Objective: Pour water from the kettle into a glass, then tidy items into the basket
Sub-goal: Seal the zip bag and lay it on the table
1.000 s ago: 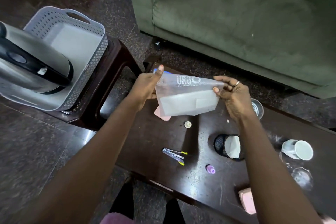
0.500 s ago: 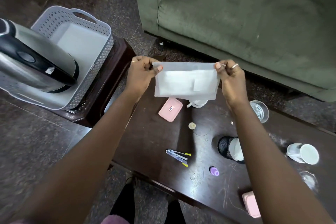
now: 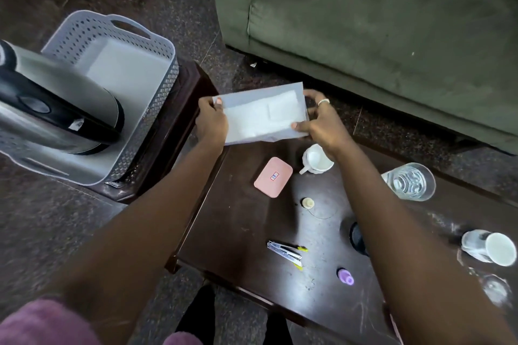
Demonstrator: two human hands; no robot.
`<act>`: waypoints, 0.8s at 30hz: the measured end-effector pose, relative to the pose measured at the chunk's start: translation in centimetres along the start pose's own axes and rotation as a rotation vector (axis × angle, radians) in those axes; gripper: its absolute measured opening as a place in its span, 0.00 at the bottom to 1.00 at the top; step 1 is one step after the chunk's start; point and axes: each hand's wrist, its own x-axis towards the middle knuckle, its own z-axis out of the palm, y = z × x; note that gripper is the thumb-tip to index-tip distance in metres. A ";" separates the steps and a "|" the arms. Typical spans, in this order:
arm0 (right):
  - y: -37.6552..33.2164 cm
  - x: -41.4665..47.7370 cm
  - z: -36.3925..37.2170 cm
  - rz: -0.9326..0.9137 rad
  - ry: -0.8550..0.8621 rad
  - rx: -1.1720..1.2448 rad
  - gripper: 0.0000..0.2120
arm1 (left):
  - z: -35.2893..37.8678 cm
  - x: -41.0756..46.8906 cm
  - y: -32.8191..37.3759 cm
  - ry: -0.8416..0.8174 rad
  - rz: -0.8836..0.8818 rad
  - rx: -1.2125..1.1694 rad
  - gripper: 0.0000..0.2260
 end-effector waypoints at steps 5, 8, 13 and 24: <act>2.2 2.4 1.4 0.113 0.141 -0.321 0.26 | 1.8 0.5 -2.1 -0.332 -0.007 -0.131 0.31; 3.5 3.3 2.3 0.166 0.156 -0.506 0.23 | 2.6 0.7 -3.7 -0.468 0.039 -0.041 0.38; 5.1 4.5 4.0 0.129 0.160 -0.730 0.23 | 4.5 1.3 -5.7 -0.449 0.104 0.078 0.33; 9.6 4.8 7.2 0.069 -0.016 -1.049 0.27 | 7.1 0.9 -7.5 -0.326 0.755 0.879 0.27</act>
